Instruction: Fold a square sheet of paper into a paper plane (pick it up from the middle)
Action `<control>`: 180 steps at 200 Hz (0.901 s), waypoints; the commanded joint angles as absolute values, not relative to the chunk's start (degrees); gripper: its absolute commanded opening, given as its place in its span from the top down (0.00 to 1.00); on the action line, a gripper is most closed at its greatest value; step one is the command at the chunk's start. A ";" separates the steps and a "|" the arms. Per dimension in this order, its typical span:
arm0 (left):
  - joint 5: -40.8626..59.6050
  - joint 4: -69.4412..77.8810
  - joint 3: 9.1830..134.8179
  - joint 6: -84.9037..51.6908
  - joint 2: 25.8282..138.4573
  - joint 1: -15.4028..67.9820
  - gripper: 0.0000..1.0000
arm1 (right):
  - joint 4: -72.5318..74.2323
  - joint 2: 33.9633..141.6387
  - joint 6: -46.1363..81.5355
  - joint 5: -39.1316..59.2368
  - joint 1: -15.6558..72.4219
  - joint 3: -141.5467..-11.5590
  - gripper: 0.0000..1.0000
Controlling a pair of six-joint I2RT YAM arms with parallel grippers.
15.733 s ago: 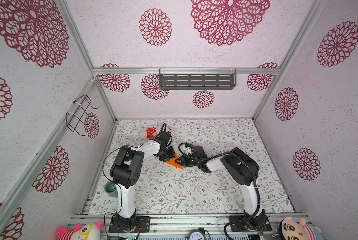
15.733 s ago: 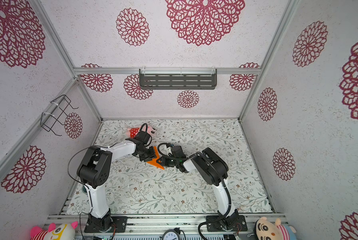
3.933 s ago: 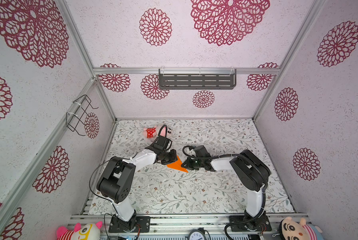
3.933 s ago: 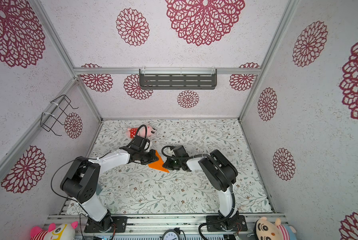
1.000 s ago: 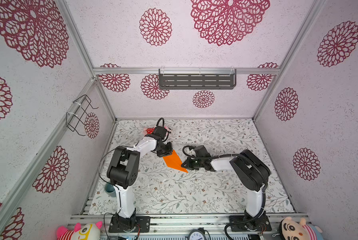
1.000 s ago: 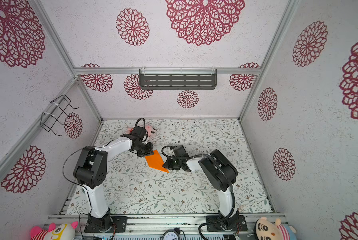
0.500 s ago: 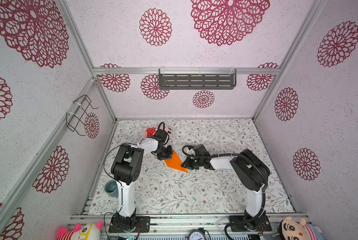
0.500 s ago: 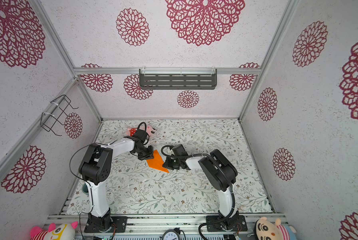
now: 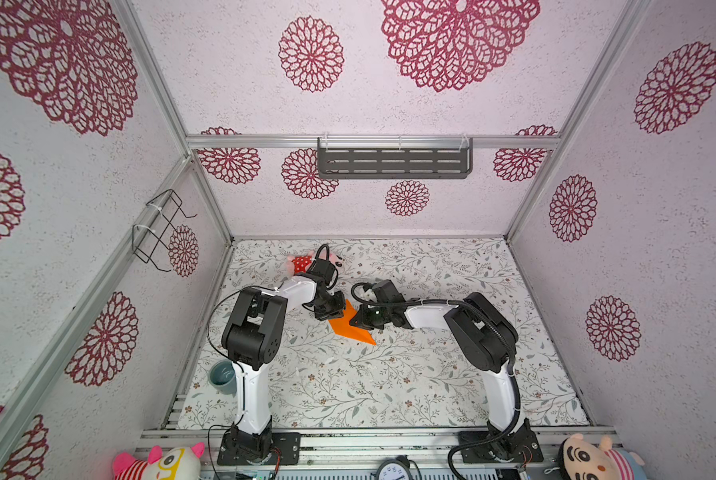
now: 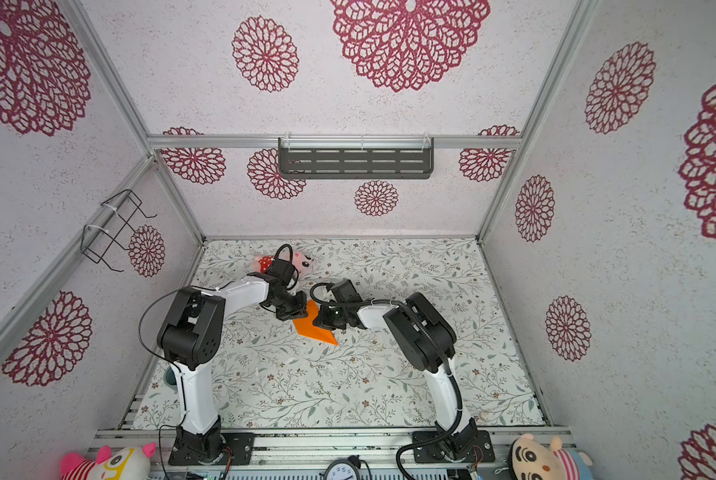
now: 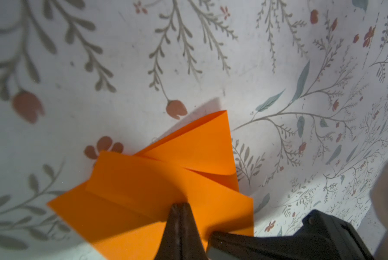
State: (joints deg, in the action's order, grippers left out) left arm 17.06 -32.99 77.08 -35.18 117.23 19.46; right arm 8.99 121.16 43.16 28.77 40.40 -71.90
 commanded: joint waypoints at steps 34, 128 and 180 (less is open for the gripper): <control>9.00 -38.25 75.32 -35.84 119.66 19.43 1.00 | 5.14 119.86 42.11 29.61 40.96 -70.30 0.95; 8.05 -39.18 75.49 -35.48 120.06 19.44 1.00 | 5.69 114.37 43.63 27.05 39.35 -58.43 0.95; 7.93 -39.43 76.01 -35.07 120.04 19.43 1.00 | 10.54 112.26 47.24 26.96 38.23 -53.30 0.95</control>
State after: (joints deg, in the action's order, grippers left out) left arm 14.66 -33.89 77.52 -36.01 117.23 20.14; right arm 15.25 112.44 45.21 29.65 39.16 -56.36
